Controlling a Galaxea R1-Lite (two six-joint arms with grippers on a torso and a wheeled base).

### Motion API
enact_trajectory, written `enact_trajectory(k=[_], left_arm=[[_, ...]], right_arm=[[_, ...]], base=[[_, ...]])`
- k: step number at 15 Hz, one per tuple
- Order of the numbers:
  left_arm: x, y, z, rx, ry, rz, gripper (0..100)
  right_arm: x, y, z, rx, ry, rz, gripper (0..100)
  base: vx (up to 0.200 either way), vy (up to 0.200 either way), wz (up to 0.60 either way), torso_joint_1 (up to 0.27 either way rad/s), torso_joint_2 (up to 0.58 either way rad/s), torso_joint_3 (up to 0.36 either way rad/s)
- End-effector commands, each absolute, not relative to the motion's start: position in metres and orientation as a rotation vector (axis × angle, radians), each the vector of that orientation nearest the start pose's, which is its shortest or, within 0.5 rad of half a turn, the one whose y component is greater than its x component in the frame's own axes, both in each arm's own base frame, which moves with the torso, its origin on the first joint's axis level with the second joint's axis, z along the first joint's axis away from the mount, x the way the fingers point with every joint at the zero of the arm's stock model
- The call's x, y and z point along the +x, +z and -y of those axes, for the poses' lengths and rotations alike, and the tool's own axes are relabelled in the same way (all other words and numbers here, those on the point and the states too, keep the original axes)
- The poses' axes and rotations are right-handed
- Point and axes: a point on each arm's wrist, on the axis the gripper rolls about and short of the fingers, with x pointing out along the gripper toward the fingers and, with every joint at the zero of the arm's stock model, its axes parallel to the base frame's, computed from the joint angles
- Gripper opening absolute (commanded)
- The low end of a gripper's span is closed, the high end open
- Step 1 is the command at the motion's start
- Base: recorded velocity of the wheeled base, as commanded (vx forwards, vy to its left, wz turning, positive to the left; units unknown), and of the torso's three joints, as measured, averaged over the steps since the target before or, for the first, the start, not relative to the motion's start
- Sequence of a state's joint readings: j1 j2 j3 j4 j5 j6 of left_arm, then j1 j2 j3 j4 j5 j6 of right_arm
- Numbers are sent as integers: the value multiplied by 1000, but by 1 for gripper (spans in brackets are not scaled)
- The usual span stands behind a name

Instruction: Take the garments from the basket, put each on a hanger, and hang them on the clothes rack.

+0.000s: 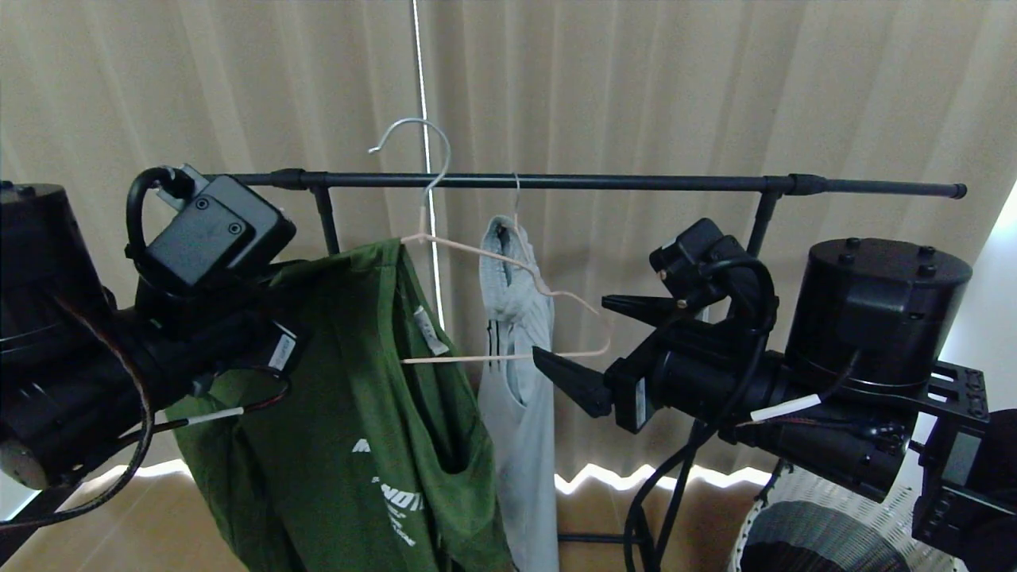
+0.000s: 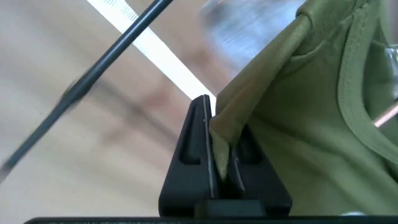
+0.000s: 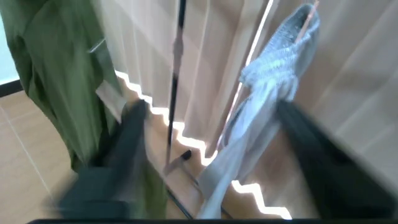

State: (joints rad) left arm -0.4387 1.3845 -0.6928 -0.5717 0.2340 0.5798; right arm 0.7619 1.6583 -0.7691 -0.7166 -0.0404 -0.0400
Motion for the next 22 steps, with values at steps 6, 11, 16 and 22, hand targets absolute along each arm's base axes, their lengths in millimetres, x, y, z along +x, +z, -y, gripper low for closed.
enact_trajectory(k=[6, 11, 16, 22], left_arm=[[208, 234, 91, 443, -142, -60, 0], [201, 243, 108, 415, -208, 24, 0], [197, 245, 119, 410, -255, 43, 0], [194, 248, 120, 384, -260, 52, 0]], right_arm=[[213, 169, -206, -145, 733, -196, 100], [220, 153, -227, -162, 767, -216, 100], [232, 139, -240, -169, 765, -228, 100], [242, 124, -237, -190, 701, -271, 100]], base=[[0, 0, 0, 0, 0, 0], [0, 0, 0, 0, 0, 0], [0, 0, 0, 0, 0, 0], [0, 0, 0, 0, 0, 0]])
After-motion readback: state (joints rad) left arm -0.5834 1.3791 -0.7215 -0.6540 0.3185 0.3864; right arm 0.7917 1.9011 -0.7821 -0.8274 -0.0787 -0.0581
